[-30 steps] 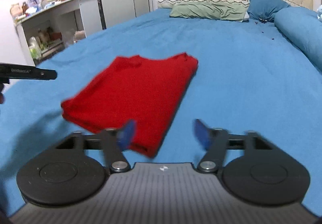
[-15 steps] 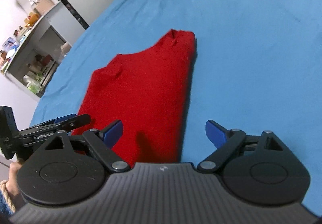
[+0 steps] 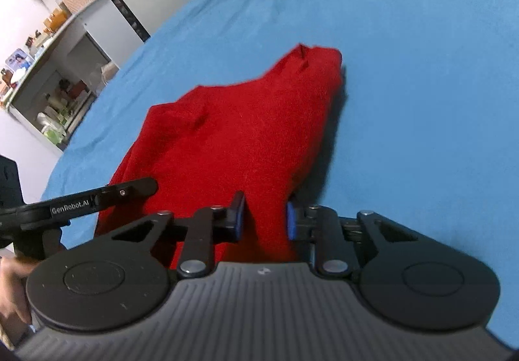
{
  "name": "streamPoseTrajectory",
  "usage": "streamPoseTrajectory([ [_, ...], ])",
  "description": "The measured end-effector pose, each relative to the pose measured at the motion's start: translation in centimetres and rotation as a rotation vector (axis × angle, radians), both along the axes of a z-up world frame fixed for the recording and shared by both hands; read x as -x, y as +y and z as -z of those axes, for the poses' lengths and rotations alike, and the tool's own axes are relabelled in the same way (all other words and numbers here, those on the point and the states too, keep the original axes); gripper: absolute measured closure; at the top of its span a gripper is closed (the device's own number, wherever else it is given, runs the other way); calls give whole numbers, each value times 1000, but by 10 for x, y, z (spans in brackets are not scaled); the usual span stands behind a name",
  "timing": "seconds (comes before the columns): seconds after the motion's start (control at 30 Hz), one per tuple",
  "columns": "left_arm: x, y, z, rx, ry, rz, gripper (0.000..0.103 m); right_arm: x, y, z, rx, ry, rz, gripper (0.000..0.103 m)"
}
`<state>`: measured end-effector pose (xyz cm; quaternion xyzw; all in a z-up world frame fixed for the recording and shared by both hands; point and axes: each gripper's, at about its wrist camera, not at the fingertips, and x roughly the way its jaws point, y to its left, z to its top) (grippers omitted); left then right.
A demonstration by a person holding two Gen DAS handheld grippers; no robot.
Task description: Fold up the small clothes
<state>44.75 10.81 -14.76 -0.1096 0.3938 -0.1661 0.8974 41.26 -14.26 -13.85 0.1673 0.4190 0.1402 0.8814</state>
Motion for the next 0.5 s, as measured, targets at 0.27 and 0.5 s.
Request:
streamPoseTrajectory([
  [0.27, 84, -43, -67, 35, -95, 109, 74, 77, -49, -67, -20, -52, -13, 66],
  [0.5, 176, -97, -53, 65, -75, 148, 74, 185, -102, -66, 2, -37, 24, 65],
])
